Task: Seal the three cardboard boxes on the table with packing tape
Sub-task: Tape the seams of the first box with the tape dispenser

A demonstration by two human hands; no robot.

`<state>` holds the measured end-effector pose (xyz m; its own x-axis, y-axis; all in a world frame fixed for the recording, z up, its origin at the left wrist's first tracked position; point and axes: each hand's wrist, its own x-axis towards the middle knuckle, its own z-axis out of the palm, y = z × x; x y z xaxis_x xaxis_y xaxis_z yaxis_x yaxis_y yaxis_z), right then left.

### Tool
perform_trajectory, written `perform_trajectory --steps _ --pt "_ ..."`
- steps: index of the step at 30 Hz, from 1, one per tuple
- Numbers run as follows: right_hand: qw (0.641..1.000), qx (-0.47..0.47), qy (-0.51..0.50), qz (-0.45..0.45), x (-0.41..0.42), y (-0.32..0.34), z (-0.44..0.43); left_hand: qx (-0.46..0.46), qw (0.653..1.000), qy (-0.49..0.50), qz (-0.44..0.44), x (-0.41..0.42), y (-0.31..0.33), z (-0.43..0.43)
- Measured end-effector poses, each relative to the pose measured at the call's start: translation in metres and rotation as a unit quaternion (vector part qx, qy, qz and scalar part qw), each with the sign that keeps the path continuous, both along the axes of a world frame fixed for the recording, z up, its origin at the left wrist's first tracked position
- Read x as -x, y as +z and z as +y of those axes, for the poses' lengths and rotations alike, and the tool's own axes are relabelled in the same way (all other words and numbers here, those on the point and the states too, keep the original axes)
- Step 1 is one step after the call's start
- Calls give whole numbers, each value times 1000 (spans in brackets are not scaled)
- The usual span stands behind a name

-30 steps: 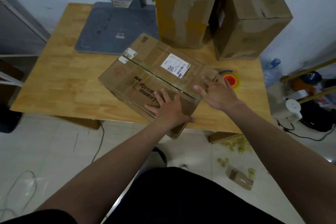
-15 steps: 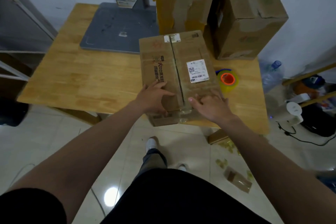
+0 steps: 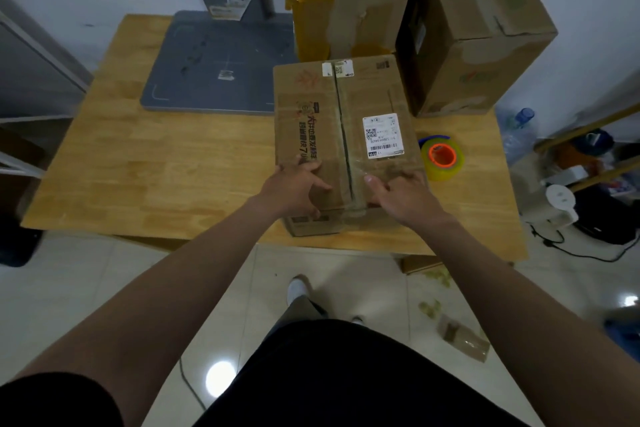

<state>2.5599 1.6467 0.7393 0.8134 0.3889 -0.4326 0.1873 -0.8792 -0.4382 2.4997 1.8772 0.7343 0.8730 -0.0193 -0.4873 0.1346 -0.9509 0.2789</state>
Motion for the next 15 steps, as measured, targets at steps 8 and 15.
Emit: perform_trajectory --steps 8,15 --pt "997 -28 -41 -56 -23 -4 5 2 1000 -17 21 -42 18 -8" --pt "980 -40 -168 -101 -71 19 -42 78 993 82 -44 -80 25 -43"
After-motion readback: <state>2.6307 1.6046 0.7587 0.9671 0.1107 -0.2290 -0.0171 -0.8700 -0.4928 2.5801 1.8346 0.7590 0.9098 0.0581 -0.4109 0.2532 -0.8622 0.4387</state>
